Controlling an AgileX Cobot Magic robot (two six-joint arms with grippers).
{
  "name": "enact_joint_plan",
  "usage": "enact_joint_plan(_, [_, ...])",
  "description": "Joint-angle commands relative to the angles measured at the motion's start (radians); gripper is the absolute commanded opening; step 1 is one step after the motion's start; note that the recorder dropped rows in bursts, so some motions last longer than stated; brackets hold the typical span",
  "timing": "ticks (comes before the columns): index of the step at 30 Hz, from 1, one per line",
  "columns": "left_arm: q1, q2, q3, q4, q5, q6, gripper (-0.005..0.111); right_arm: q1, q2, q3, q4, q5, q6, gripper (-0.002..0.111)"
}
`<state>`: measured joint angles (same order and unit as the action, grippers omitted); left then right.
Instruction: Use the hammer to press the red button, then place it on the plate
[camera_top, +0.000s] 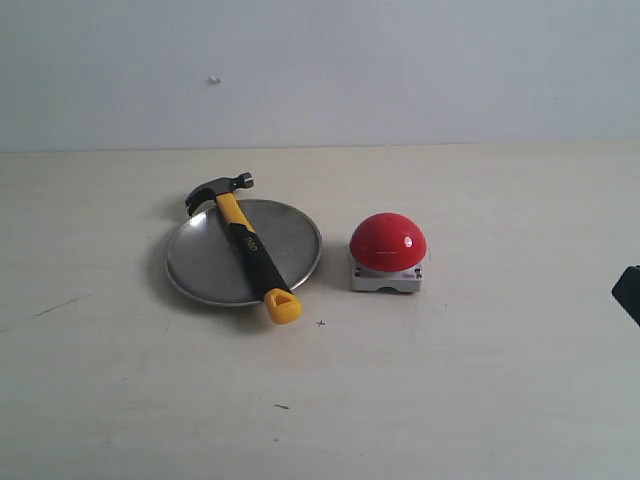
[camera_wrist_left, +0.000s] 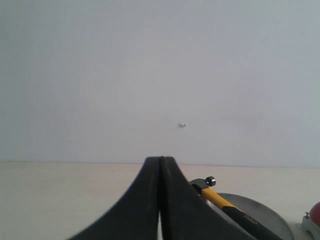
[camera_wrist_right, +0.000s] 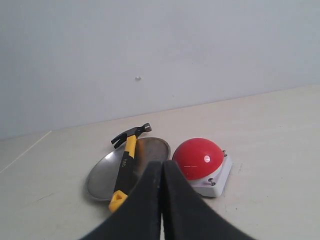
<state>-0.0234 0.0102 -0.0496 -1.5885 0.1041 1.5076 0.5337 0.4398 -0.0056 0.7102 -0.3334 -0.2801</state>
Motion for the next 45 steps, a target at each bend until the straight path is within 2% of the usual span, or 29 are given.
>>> enact_joint_plan(1, [0.001, 0.002, 0.003, 0.139, -0.021, -0.134, 0.0, 0.002, -0.006, 0.006, -0.009, -0.001, -0.007, 0.0])
enact_joint_plan(4, [0.001, 0.002, 0.006, 0.54, -0.047, -0.513, 0.0, 0.002, -0.006, 0.006, -0.009, -0.001, -0.007, 0.0])
enact_joint_plan(8, [0.001, 0.002, 0.033, 1.312, -0.104, -1.19, 0.0, 0.002, -0.006, 0.006, -0.009, -0.001, -0.007, 0.0])
enact_joint_plan(10, [0.001, 0.002, 0.05, 1.571, -0.125, -1.449, 0.0, 0.002, -0.006, 0.006, -0.009, -0.001, -0.007, 0.0])
enact_joint_plan(12, [0.001, 0.002, 0.05, 1.685, -0.121, -1.521, 0.0, 0.002, -0.006, 0.006, -0.009, -0.001, -0.007, 0.0])
enact_joint_plan(18, [0.001, 0.002, 0.05, 1.685, -0.018, -1.52, 0.0, 0.002, -0.006, 0.006, -0.009, -0.001, -0.007, 0.0])
enact_joint_plan(40, [0.001, 0.002, 0.05, 1.685, -0.018, -1.52, 0.0, 0.002, -0.006, 0.006, -0.009, -0.001, -0.007, 0.0])
enact_joint_plan(45, [0.001, 0.002, 0.05, 1.685, -0.018, -1.52, 0.0, -0.137, -0.129, 0.006, -0.009, 0.056, -0.018, 0.0])
